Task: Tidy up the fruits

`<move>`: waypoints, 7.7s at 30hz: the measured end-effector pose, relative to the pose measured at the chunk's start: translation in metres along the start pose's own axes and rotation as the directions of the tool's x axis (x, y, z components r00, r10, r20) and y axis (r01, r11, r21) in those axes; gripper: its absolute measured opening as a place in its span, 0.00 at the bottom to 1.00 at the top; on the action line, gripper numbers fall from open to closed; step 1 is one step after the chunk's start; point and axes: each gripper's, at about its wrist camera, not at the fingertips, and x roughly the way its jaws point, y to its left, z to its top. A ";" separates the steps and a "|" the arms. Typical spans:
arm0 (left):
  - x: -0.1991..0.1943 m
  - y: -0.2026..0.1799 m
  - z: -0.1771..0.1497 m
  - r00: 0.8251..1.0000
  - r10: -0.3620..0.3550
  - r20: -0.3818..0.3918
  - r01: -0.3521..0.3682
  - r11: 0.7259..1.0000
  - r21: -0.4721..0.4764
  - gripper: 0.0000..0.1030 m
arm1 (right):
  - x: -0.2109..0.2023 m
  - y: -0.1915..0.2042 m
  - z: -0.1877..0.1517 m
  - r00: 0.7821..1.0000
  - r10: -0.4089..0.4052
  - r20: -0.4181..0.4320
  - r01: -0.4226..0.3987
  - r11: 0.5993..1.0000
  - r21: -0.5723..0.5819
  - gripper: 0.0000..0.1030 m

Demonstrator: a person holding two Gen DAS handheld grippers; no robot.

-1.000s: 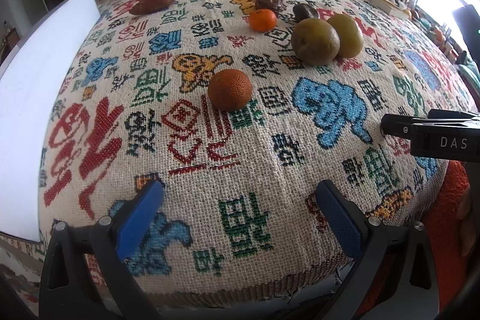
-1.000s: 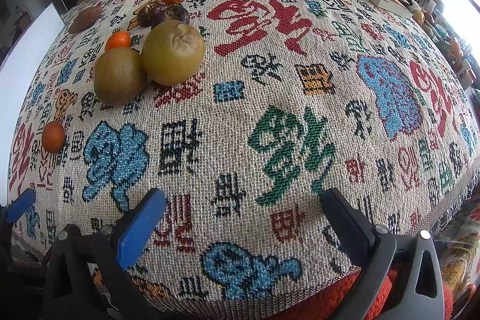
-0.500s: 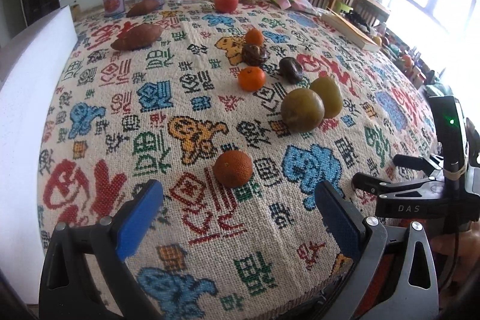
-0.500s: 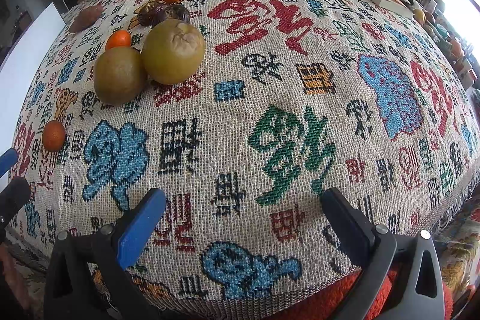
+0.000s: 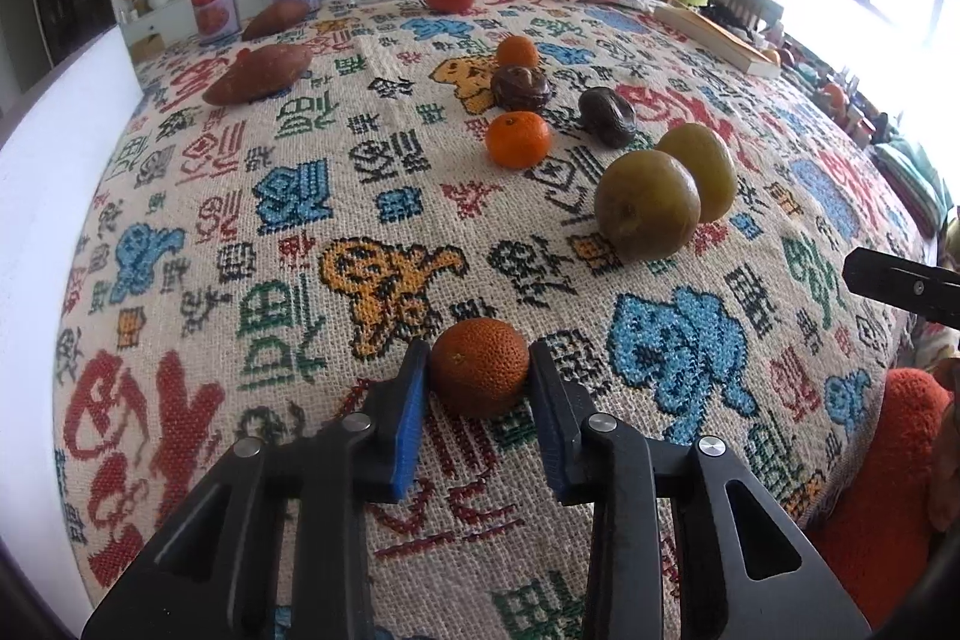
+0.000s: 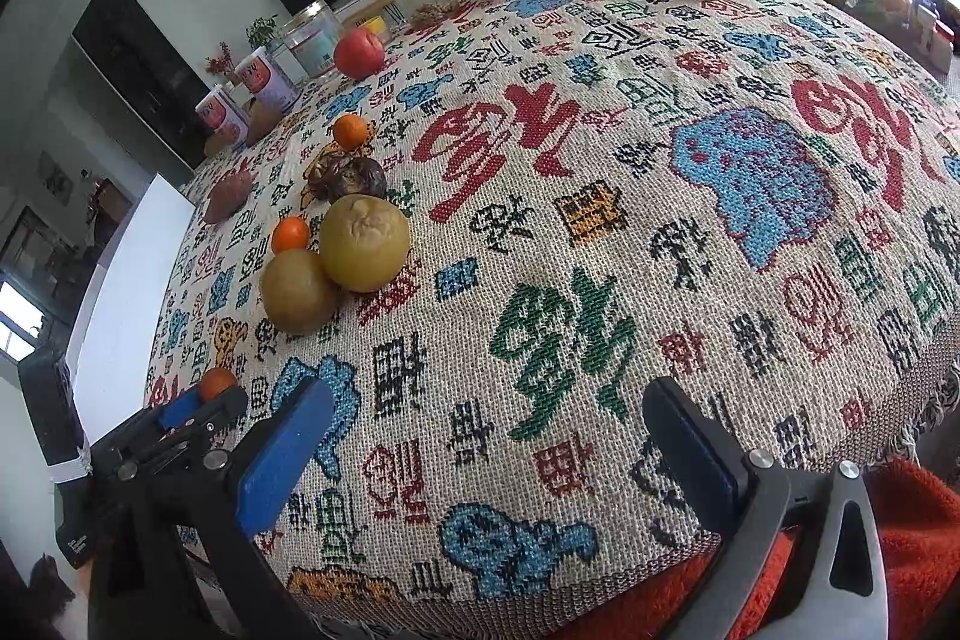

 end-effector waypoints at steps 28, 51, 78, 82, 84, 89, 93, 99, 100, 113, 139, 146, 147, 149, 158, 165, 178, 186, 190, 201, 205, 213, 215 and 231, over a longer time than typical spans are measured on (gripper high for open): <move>-0.110 0.050 0.017 0.981 -0.136 0.140 0.158 0.974 -0.161 0.28 | 0.031 0.055 0.079 0.993 0.090 -0.073 -0.091 0.996 -0.004 0.49; -0.201 0.285 -0.044 0.963 0.249 0.102 -0.156 0.824 -0.545 0.27 | -0.001 0.376 -0.025 0.856 0.386 -0.344 -0.513 0.710 -0.482 0.49; -0.182 0.295 -0.052 0.907 0.420 0.021 -0.337 0.756 -0.561 0.76 | 0.035 0.433 -0.071 0.919 0.314 -0.238 -0.387 0.612 -0.689 0.84; -0.179 0.260 -0.022 0.910 0.403 0.096 -0.306 0.811 -0.499 0.77 | 0.017 0.377 -0.050 0.945 0.299 -0.136 -0.308 0.665 -0.680 0.89; -0.172 0.241 -0.008 0.916 0.382 0.125 -0.288 0.840 -0.459 0.79 | 0.011 0.342 -0.046 0.958 0.274 -0.087 -0.260 0.694 -0.671 0.90; -0.139 0.205 0.018 0.914 0.382 0.136 -0.316 0.882 -0.350 0.82 | 0.005 0.235 -0.046 0.985 0.170 0.044 -0.109 0.790 -0.604 0.92; -0.108 0.188 0.020 0.919 0.393 0.033 -0.370 0.887 -0.277 0.82 | -0.004 0.172 -0.048 0.990 0.114 0.088 -0.056 0.865 -0.498 0.92; -0.106 0.158 0.006 0.874 0.486 0.015 -0.480 0.867 -0.132 0.82 | -0.027 0.123 -0.036 0.981 0.091 0.168 -0.016 0.916 -0.402 0.92; -0.107 0.157 0.002 0.878 0.478 0.000 -0.474 0.870 -0.135 0.82 | -0.030 0.118 -0.034 0.980 0.079 0.184 0.000 0.919 -0.394 0.92; -0.143 0.133 -0.006 0.778 0.611 0.142 -0.575 0.786 -0.227 0.82 | -0.049 0.080 -0.014 0.960 -0.056 0.275 0.159 0.917 -0.367 0.93; 0.007 0.063 0.031 0.959 0.272 0.079 -0.251 0.946 -0.205 0.87 | -0.032 -0.008 0.008 0.947 -0.260 0.187 0.286 0.950 -0.126 1.00; 0.026 0.075 0.025 0.968 0.252 0.001 -0.244 0.939 -0.243 0.87 | -0.031 -0.010 0.009 0.947 -0.259 0.189 0.283 0.952 -0.116 1.00; 0.027 0.074 0.025 0.966 0.258 -0.003 -0.251 0.939 -0.236 0.88 | -0.031 -0.008 0.008 0.946 -0.262 0.191 0.287 0.950 -0.121 1.00; 0.027 0.073 0.026 0.965 0.262 -0.008 -0.256 0.939 -0.230 0.88 | -0.032 -0.006 0.008 0.943 -0.268 0.198 0.296 0.946 -0.129 1.00; 0.028 0.073 0.026 0.965 0.263 -0.012 -0.259 0.939 -0.225 0.90 | -0.034 -0.004 0.008 0.937 -0.278 0.212 0.310 0.942 -0.132 1.00; 0.028 0.073 0.026 0.965 0.263 -0.011 -0.259 0.939 -0.226 0.91 | -0.036 -0.005 0.006 0.934 -0.279 0.224 0.313 0.941 -0.132 1.00; 0.055 0.105 0.057 0.956 0.290 -0.037 -0.289 0.920 -0.264 0.99 | -0.038 -0.006 0.006 0.934 -0.275 0.230 0.307 0.944 -0.118 1.00; 0.055 0.105 0.057 0.957 0.289 -0.037 -0.288 0.920 -0.265 0.99 | -0.037 -0.006 0.007 0.931 -0.284 0.229 0.316 0.942 -0.115 1.00; 0.055 0.105 0.057 0.957 0.288 -0.037 -0.287 0.920 -0.265 0.99 | -0.036 -0.004 0.006 0.928 -0.293 0.228 0.325 0.938 -0.118 1.00; 0.055 0.105 0.057 0.957 0.288 -0.037 -0.287 0.920 -0.265 0.99 | -0.026 0.005 0.007 0.911 -0.355 0.208 0.389 0.908 -0.153 1.00; 0.055 0.105 0.057 0.957 0.288 -0.037 -0.287 0.920 -0.265 0.99 | -0.028 0.006 0.006 0.912 -0.349 0.216 0.386 0.908 -0.160 1.00; 0.055 0.105 0.057 0.957 0.288 -0.037 -0.288 0.920 -0.265 0.99 | -0.031 0.003 0.006 0.917 -0.333 0.221 0.369 0.917 -0.149 1.00; 0.055 0.105 0.057 0.957 0.288 -0.037 -0.288 0.920 -0.265 0.99 | -0.031 0.005 0.006 0.915 -0.335 0.227 0.373 0.915 -0.152 1.00; 0.055 0.105 0.057 0.957 0.288 -0.037 -0.288 0.920 -0.265 1.00 | -0.033 0.003 0.005 0.918 -0.327 0.226 0.363 0.921 -0.142 1.00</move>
